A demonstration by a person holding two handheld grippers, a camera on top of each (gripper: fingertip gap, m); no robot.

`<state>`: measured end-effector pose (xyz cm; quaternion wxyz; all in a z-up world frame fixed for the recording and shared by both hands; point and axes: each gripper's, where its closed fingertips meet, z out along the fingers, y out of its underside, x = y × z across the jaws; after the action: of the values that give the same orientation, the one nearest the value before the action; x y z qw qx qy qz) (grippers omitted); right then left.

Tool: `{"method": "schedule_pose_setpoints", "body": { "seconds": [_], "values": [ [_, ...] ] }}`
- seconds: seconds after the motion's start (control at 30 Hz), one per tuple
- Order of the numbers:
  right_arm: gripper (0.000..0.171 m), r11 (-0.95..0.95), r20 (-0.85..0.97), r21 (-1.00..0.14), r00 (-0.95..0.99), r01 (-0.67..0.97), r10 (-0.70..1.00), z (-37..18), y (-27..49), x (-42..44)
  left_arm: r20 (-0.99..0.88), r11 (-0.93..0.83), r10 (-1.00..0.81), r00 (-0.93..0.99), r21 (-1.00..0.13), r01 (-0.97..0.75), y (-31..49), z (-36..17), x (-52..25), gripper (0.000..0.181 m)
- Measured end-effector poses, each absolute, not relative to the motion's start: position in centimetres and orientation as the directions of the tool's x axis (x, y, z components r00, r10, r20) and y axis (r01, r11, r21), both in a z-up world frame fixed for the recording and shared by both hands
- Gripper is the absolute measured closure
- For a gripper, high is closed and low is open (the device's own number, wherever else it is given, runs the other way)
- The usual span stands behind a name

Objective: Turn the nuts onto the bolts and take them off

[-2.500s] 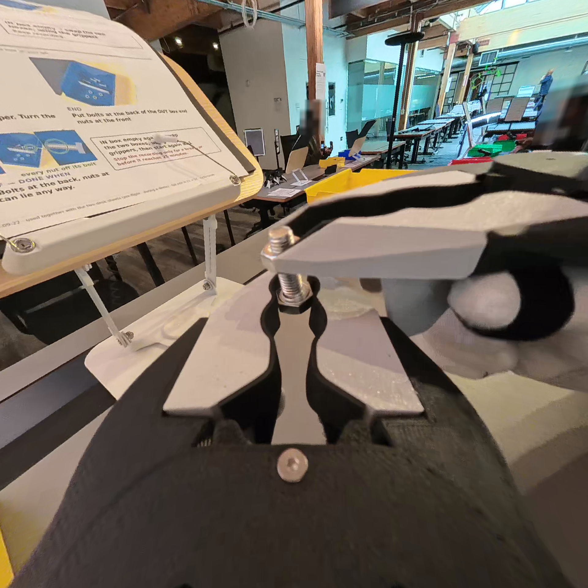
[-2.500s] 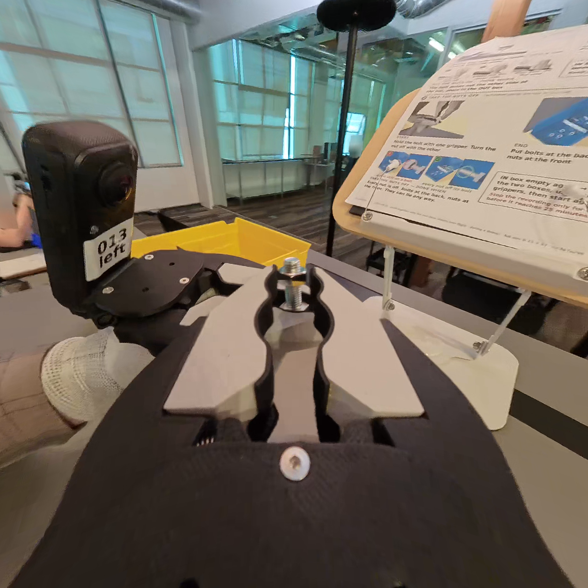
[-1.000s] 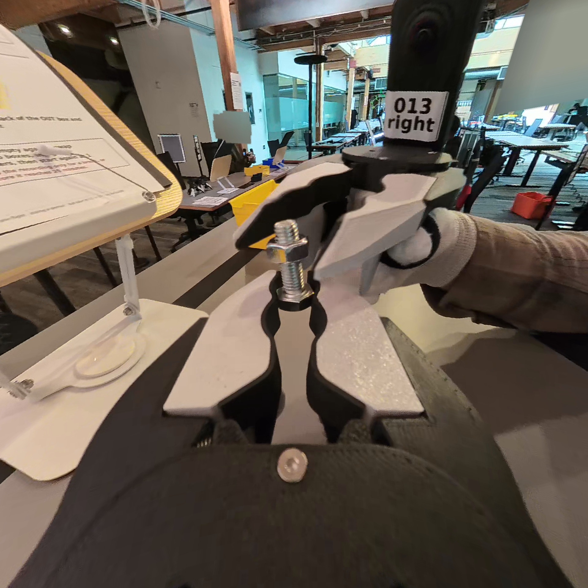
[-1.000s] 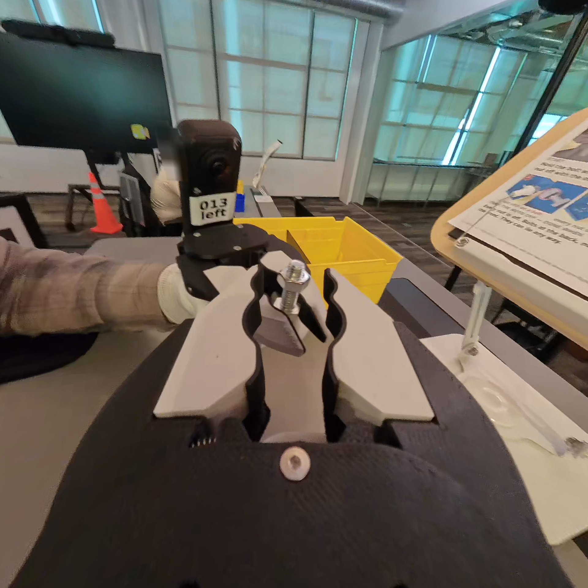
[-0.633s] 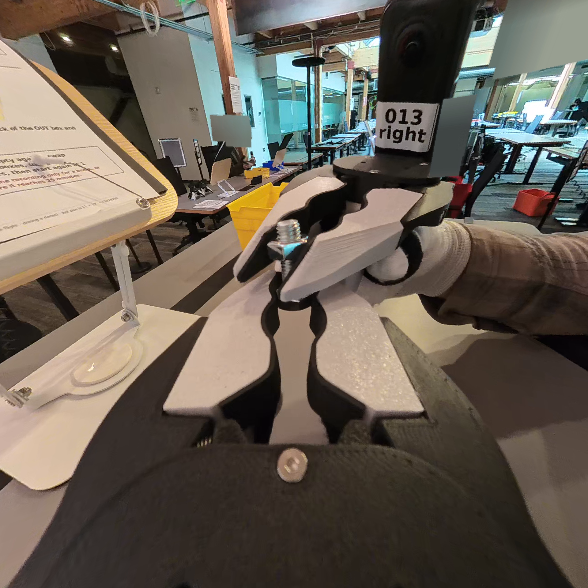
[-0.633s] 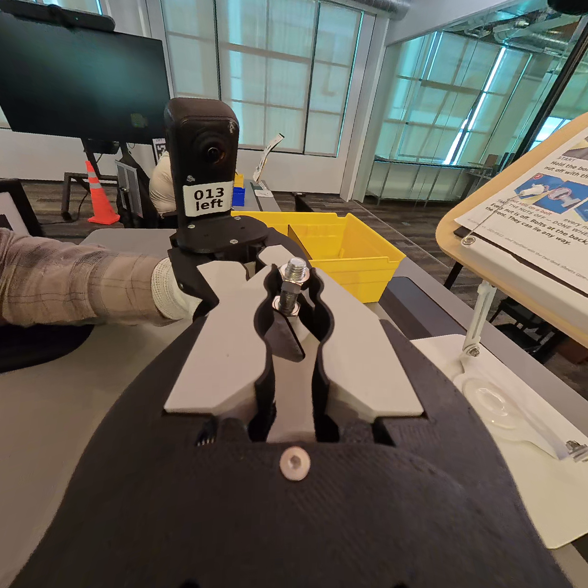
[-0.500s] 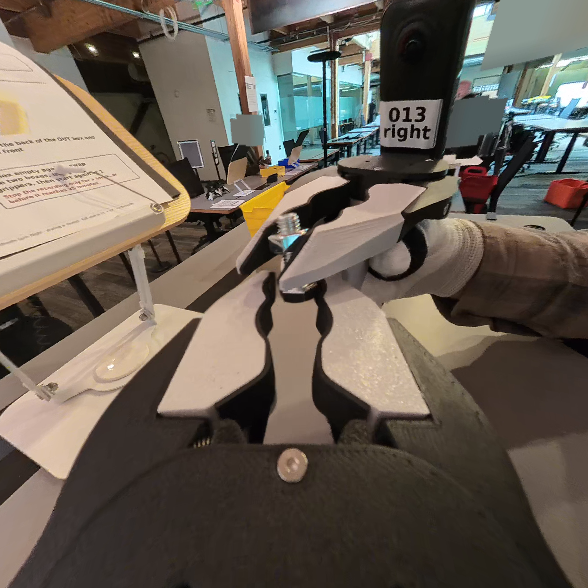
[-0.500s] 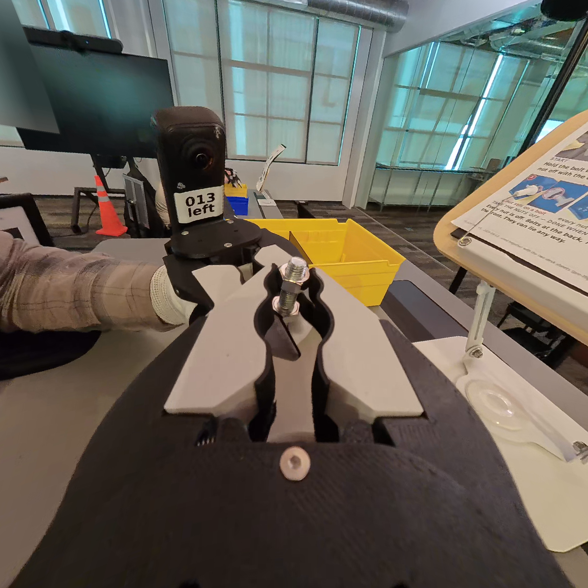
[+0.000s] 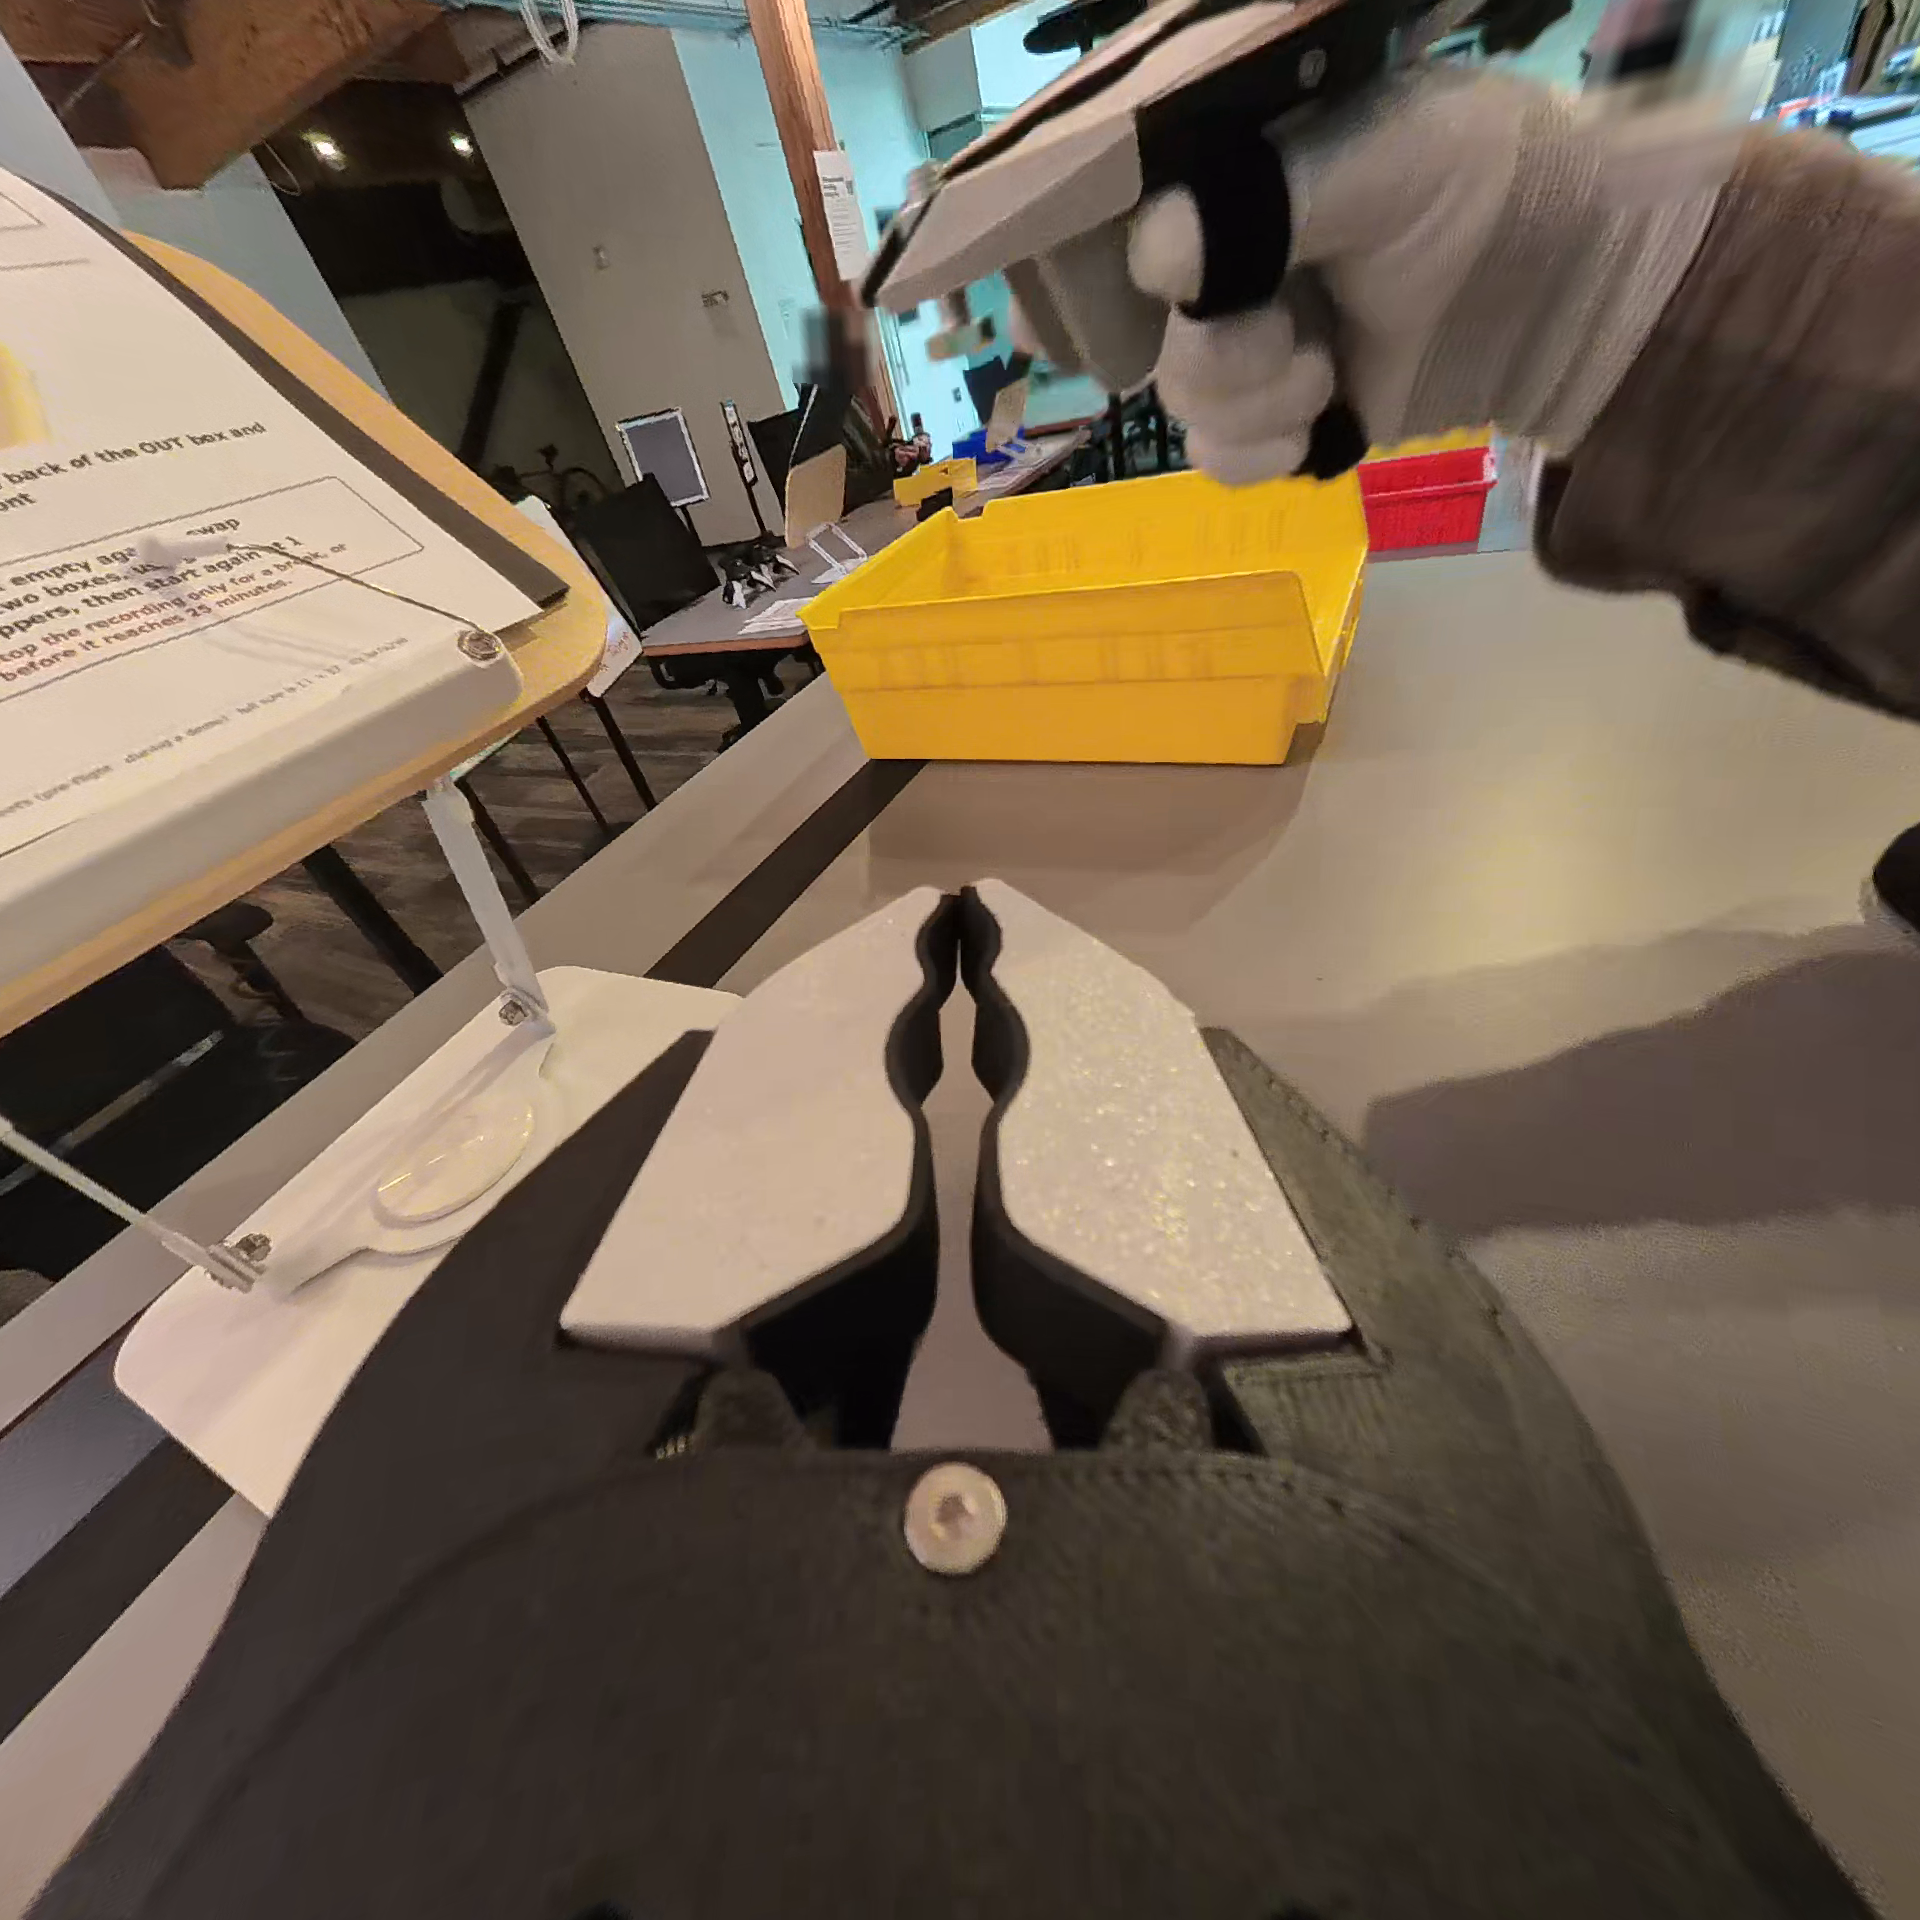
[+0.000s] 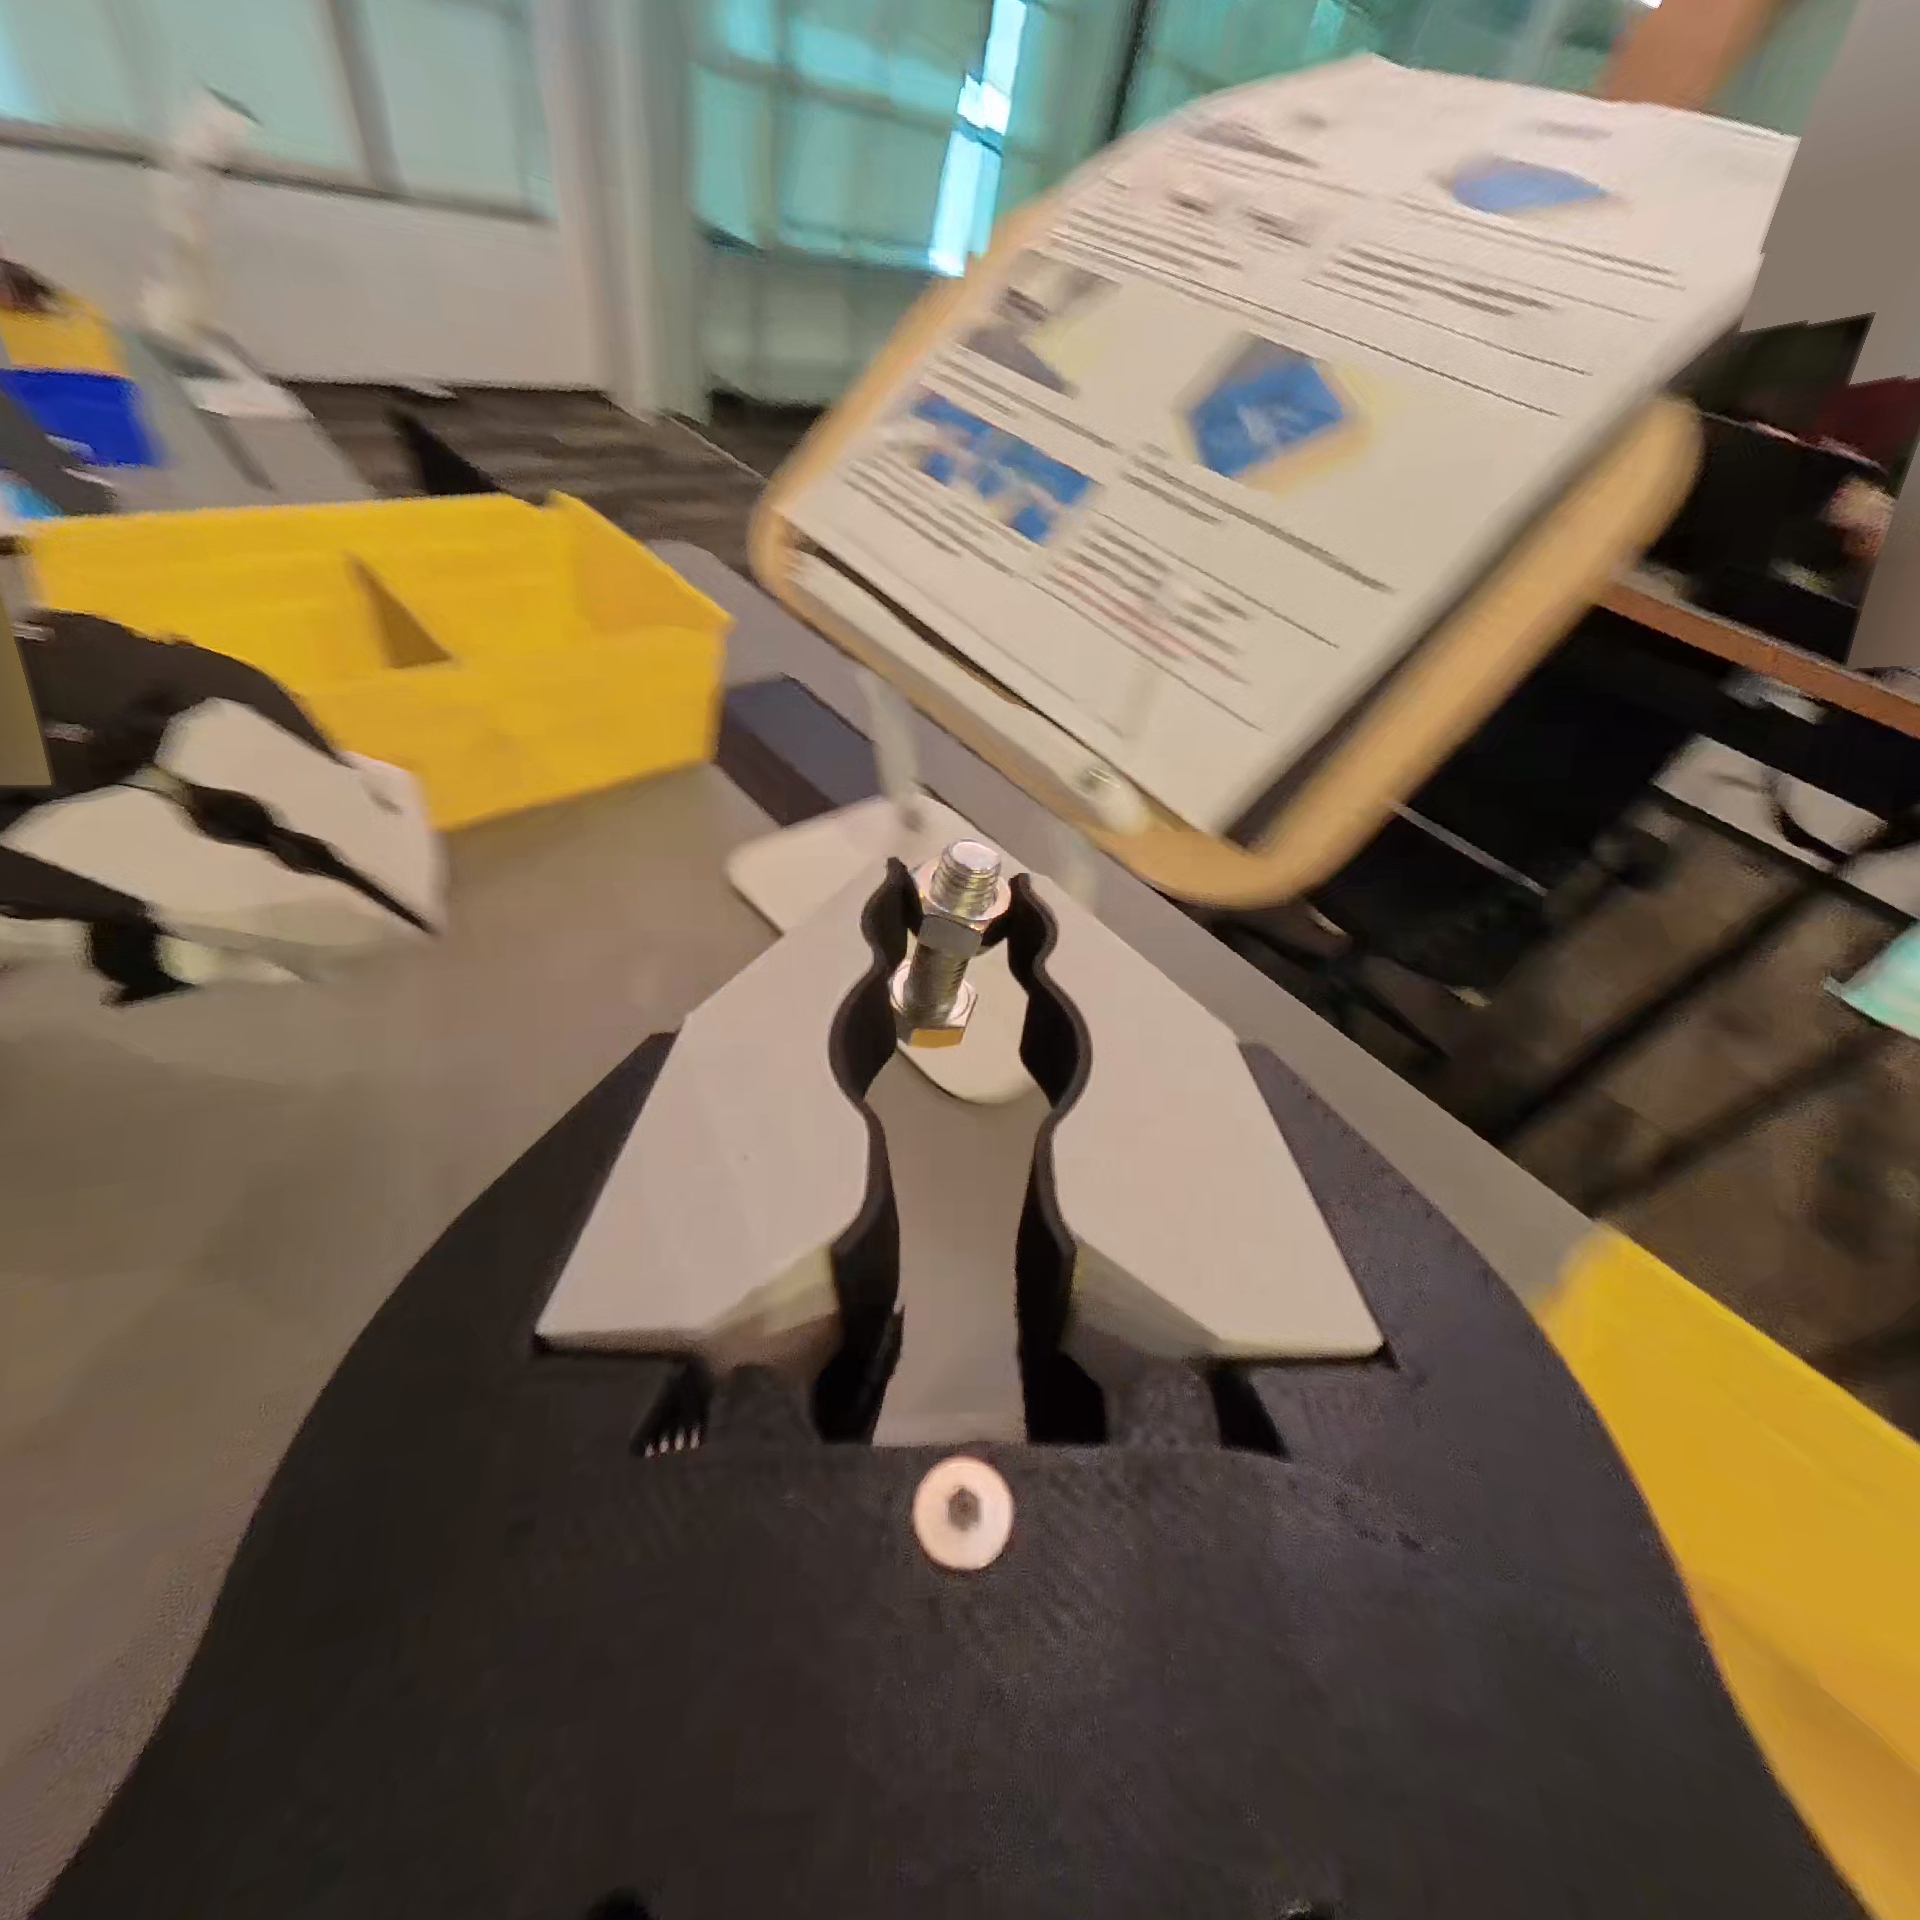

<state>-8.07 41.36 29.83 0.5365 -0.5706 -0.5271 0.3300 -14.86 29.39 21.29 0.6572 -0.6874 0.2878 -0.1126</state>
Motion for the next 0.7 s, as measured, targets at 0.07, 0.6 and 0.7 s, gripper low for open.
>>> {"method": "schedule_pose_setpoints", "body": {
  "seconds": [0.07, 0.6, 0.7],
  "values": [
    [0.154, 0.058, 0.174, -0.944, 0.339, 0.326, 0.925, 29.5, 45.1, -3.2, -0.228, 0.021, -0.553, 0.801, -0.966, -0.259, 29.4, 21.0, -14.7, 0.181],
    [0.151, -0.463, 0.271, -0.288, 0.535, 0.839, 0.801, 9.1, 56.1, 15.7, -0.288, -0.007, -0.573, 0.767, -0.935, -0.356, 29.4, 19.4, -13.8, 0.181],
    [0.149, -0.456, 0.28, -0.222, 0.504, 0.862, 0.817, 7.8, 56.3, 15.8, -0.294, -0.007, -0.578, 0.761, -0.931, -0.365, 29.3, 19.4, -13.8, 0.181]
  ]
}}
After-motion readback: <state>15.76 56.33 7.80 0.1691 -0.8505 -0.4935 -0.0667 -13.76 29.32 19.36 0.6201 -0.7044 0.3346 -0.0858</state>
